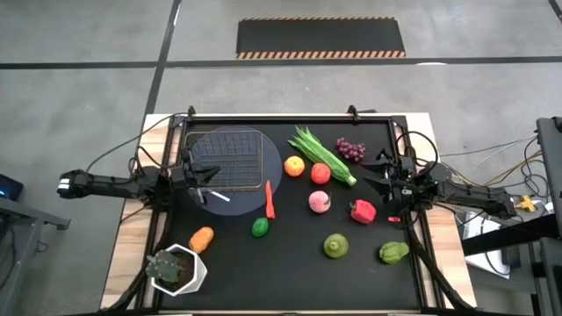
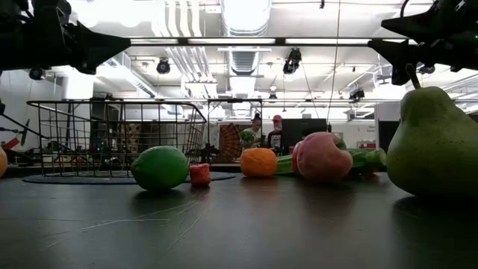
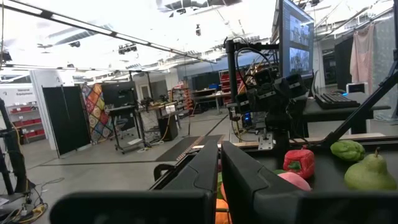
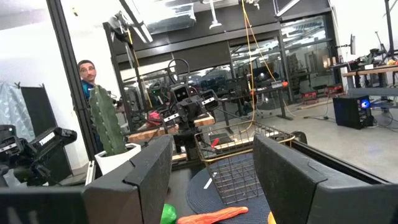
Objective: Build produce basket
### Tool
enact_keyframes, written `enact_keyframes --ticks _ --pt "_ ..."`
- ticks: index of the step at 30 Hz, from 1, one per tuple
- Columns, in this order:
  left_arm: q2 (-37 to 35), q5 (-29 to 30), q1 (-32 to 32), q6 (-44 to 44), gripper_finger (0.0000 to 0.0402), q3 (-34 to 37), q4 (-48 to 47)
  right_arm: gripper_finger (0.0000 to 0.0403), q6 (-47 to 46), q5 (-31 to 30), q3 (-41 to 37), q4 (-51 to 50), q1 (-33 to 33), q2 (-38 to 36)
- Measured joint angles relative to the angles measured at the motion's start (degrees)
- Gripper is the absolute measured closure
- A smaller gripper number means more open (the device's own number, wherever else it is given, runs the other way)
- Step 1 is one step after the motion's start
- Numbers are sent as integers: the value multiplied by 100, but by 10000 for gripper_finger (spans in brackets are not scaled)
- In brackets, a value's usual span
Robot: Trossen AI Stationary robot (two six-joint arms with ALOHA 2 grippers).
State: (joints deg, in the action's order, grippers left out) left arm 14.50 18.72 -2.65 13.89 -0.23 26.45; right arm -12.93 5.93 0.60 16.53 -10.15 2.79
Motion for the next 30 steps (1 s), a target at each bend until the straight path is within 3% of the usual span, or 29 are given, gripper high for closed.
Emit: enact_keyframes --ticks 22,30 --pt "0 -2 0 17 398 0 3 193 4 1 0 -1 0 0" --pt "-2 -2 1 7 398 0 27 193 925 -11 0 144 0 0"
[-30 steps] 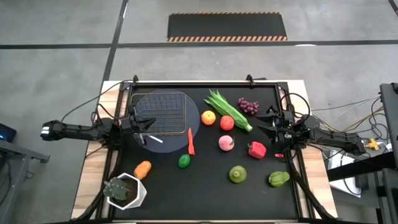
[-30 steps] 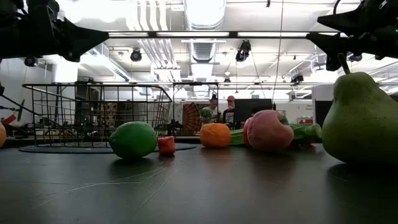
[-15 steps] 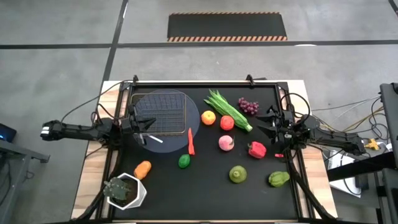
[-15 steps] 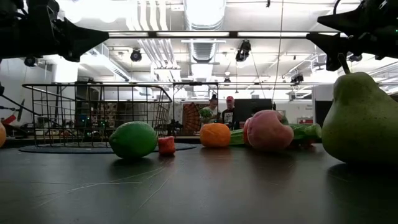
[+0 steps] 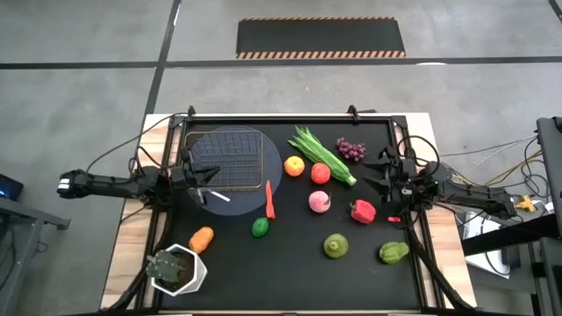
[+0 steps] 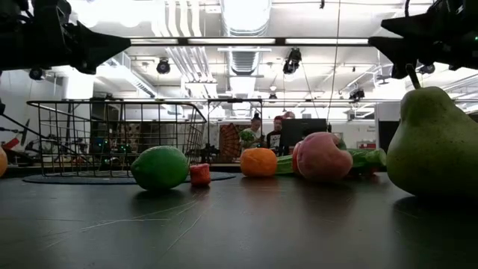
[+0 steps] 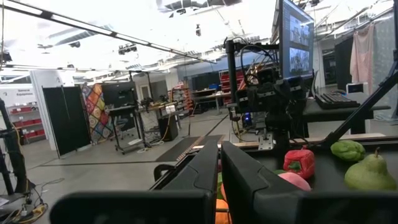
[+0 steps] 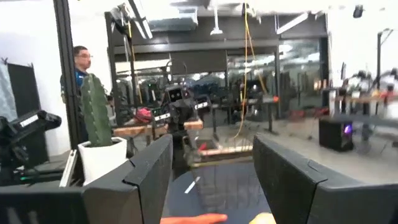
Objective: Build produce basket
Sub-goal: Put the yellow potato into the wire basket
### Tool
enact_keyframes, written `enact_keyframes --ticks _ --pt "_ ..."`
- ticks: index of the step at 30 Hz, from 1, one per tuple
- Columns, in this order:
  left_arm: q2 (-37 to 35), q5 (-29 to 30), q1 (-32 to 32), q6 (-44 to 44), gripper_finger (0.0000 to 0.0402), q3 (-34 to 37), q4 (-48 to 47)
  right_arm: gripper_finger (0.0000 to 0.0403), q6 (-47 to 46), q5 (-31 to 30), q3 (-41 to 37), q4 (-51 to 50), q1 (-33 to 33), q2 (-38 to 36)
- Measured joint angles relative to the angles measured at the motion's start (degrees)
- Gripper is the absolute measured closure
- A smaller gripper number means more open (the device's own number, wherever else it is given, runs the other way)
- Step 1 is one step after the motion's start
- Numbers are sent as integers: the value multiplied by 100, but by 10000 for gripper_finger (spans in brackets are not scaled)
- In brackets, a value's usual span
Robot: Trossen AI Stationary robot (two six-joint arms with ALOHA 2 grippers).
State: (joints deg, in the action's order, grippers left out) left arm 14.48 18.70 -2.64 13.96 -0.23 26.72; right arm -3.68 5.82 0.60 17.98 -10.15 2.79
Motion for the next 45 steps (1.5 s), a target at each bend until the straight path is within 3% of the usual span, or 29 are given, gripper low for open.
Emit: enact_keyframes --ticks 5,11,16,22,31,37,42,45 --pt "88 -490 -3 -960 398 -41 824 193 97 2 -1 433 0 -4" --pt "137 -533 1 -2076 398 -42 2240 193 -19 2 0 533 0 -4" --pt "130 -536 1 -2228 398 -45 2729 193 -17 -83 -1 546 0 -4" --pt "208 -540 1 -2274 398 -46 2692 193 -17 -1035 -2 466 0 -4" --pt "637 -490 1 -2563 398 -389 2676 193 -78 -1109 -1 505 0 -4" --pt "1390 -467 1 -3008 398 -1045 2663 193 224 -1558 -2 661 -2 0" --pt "2013 -531 -1 -4071 398 -1863 2612 193 738 -1590 -1 1555 0 0" --pt "2430 -581 -5 -4258 398 -2471 2203 193 1108 -1591 -2 1996 0 0"
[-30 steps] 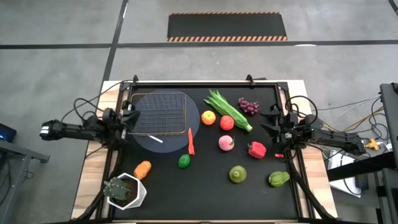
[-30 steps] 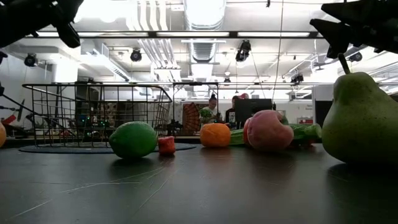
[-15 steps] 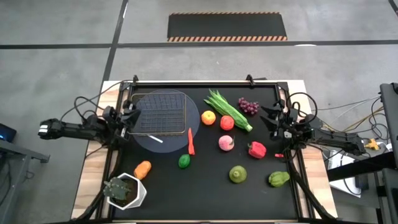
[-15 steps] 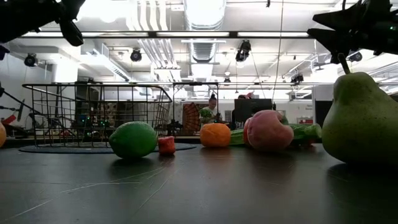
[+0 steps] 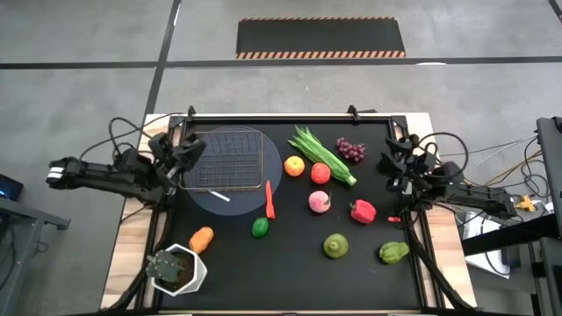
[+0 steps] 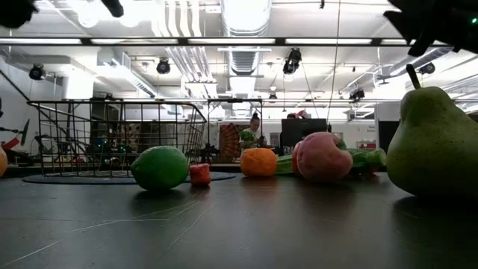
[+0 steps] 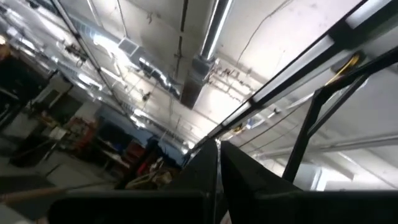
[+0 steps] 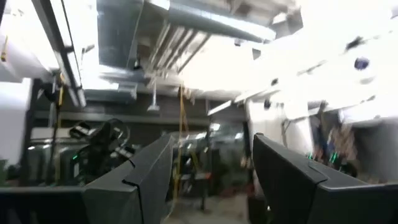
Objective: Build produce basket
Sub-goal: Put the yellow potato into the wire basket
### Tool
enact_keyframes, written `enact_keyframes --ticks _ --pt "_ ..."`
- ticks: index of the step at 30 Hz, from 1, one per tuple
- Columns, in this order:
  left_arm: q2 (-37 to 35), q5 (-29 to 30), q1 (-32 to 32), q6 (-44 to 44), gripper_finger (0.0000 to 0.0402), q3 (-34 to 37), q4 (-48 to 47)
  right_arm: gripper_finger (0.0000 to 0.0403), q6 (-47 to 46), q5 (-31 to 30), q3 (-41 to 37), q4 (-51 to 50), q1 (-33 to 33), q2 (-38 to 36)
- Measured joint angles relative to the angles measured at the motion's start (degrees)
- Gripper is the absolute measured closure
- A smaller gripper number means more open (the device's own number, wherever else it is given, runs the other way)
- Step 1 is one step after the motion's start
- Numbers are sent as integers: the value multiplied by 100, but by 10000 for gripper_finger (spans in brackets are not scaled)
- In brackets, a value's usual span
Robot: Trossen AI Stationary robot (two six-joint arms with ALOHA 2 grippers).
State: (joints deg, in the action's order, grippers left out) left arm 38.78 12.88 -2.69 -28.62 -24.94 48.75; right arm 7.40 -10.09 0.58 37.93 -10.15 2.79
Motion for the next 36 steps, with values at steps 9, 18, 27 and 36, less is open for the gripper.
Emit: enact_keyframes --ticks 9,18,27,36 --pt "926 22 6 -1581 398 -2759 -4642 193 525 2 0 346 0 0" --pt "2446 -126 -403 -3789 398 -5765 -10185 193 516 -2 0 -95 0 2" --pt "3803 -1776 -1545 -5428 399 -6393 -12478 193 520 -50 0 -384 0 0" --pt "4951 -3003 -2291 -4938 398 -5504 -12417 193 573 -55 0 -500 0 0"
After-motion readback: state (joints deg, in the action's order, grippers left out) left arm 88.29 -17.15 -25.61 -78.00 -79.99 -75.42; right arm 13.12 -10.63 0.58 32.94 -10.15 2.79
